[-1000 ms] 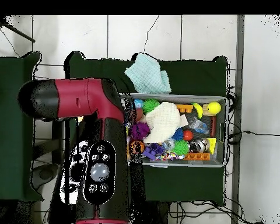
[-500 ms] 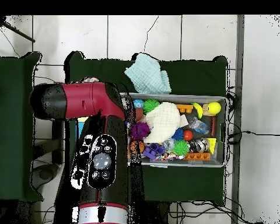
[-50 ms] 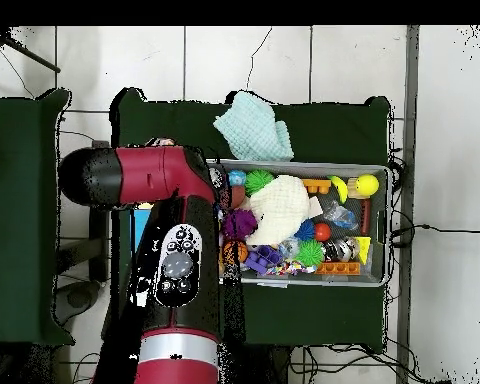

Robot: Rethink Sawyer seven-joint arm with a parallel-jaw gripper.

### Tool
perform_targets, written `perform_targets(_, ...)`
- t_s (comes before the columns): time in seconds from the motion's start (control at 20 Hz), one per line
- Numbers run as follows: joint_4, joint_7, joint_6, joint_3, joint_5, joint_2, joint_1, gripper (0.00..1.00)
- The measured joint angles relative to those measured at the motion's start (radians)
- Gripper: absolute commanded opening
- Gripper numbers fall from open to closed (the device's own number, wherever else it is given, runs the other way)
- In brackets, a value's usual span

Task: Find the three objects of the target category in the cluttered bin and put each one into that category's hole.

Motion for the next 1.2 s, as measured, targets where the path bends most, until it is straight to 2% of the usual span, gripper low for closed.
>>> perform_targets(0.55,-0.008,0.0,-0.015,-0.002,0.0,0.053,0.007,0.0)
perform_targets(1.2,-0.095,0.0,-0.059,0.003,0.011,0.167,0.005,0.0)
